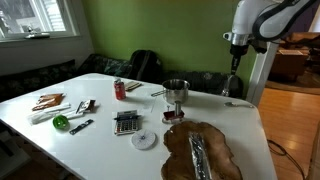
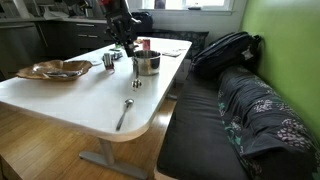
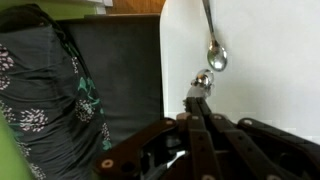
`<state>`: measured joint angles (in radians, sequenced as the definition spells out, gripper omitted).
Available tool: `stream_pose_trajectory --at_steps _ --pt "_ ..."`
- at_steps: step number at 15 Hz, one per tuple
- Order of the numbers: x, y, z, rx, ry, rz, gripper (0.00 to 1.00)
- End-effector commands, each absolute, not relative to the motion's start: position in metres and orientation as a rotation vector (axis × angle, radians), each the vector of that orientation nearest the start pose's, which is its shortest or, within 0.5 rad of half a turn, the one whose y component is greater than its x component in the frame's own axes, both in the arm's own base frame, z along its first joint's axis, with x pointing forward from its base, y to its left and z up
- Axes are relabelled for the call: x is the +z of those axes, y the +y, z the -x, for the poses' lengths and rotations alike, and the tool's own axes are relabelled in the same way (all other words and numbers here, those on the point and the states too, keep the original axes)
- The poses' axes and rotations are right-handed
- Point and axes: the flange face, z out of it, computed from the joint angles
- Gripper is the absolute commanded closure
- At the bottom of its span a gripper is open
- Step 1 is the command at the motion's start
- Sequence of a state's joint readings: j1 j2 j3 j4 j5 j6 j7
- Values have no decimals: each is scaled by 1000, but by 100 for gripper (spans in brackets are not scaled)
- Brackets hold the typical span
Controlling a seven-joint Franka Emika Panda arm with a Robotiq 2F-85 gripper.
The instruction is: Remove the silver object from the wooden tray
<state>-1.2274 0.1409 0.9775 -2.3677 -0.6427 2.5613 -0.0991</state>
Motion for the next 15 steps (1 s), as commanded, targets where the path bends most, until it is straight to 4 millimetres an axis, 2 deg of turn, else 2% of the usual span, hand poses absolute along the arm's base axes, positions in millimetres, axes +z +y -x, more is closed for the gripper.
stream_pose_trajectory --at_steps 1,7,9,12,13,15 --pt "298 -113 -506 -198 -340 3447 99" --pt "277 -112 -529 -196 -117 3577 99" --pt "266 -109 -539 -166 -110 3593 99" --pt "246 -99 -555 -113 -211 3546 99" --pt "262 -105 -543 -169 -158 3561 98" --pt "253 -97 -552 -144 -188 3556 98"
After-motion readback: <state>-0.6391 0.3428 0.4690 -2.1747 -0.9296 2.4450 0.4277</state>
